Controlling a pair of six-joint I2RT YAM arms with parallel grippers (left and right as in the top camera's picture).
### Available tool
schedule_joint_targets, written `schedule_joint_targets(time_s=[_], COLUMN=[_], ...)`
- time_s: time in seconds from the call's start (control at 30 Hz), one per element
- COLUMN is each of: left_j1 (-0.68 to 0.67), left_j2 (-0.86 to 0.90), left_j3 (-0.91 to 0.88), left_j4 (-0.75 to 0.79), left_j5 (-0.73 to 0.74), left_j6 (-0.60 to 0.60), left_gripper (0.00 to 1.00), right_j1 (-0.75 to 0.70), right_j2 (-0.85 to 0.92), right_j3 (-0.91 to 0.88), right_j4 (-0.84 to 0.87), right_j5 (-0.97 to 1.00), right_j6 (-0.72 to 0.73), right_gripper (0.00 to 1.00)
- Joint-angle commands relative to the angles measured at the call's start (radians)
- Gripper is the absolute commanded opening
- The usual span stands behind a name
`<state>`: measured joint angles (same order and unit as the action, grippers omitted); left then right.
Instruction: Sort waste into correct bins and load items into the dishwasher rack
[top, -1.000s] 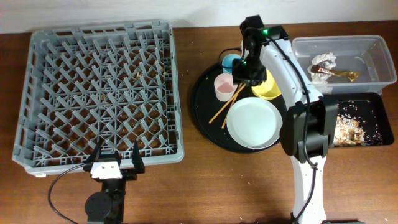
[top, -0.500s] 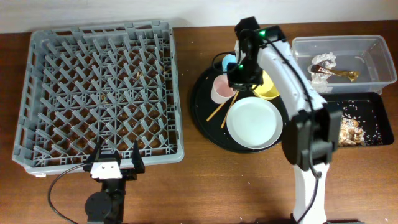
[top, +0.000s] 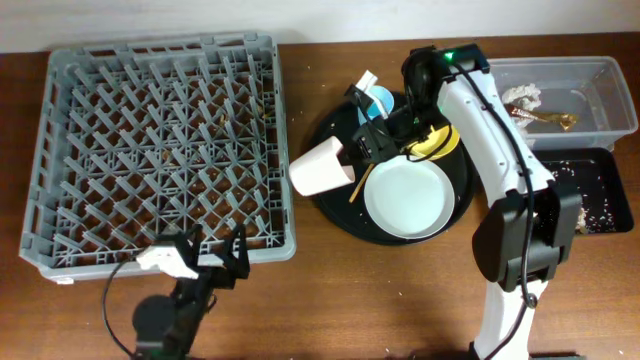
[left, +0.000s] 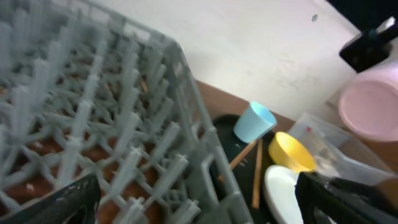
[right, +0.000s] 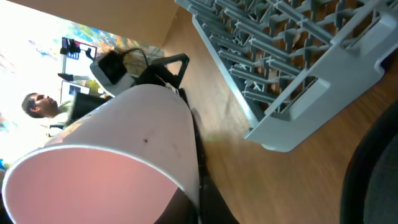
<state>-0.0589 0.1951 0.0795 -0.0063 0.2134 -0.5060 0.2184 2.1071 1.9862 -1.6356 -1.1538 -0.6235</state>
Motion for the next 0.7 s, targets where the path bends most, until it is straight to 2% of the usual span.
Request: schedule_joint_targets(time_s=[0.0,0.07,0.1,0.13,0.17,0.2,0.27,0.33,0.4,0.5,0.53,0.67], left_j1=[0.061,0.089,0.088,0.088,0.085,0.085,0.085,0.085,0.085,0.085,0.086,0.084], left_j2=[0.363,0.713,0.854,0.969,1.057,1.146,1.213,1.25,1.251,1.251,1.251,1.251], left_j3=[0.277,0.499,0.577,0.624,0.644,0.645,0.645,0.645,0.645,0.645,0.645,0.645], left_j4=[0.014,0.017,0.068,0.18,0.289,0.385,0.357,0.352,0.354,0.354,0.353,0.359], left_j5=[0.229,0.472,0.611,0.757,0.861,0.932,0.934,1.021,1.075,1.074,1.078,1.059], left_j6=[-0.062,-0.062,-0.068,-0.144,-0.293,-0.591,-0.845,-0.996,-0.996,-0.994,-0.89,-0.855], left_gripper=[0.99,0.99,0.99,0.99,0.99,0.99,0.99,0.99,0.99,0.99,0.99,0.99], right_j1=[-0.004,-0.004,-0.005,-0.005,-0.005,-0.005,-0.005,-0.002,0.025,0.079,0.095,0.15], right_j2=[-0.005,-0.005,-0.005,-0.005,-0.005,-0.005,-0.005,-0.005,0.005,0.047,0.05,0.05], right_j3=[-0.006,-0.006,-0.006,-0.006,-0.006,-0.006,-0.006,-0.006,-0.007,-0.023,-0.057,-0.098], right_j4=[0.021,0.056,0.098,0.153,0.194,0.238,0.292,0.378,0.436,0.474,0.515,0.593], right_j5=[-0.066,-0.081,-0.081,-0.08,-0.08,-0.081,-0.081,-0.081,-0.074,-0.048,-0.051,-0.08], right_j6=[-0.024,-0.018,0.03,0.085,0.124,0.159,0.2,0.259,0.298,0.305,0.327,0.375], right_gripper=[0.04,0.04,0.05,0.04,0.04,0.04,0.04,0.04,0.04,0.04,0.04,0.04])
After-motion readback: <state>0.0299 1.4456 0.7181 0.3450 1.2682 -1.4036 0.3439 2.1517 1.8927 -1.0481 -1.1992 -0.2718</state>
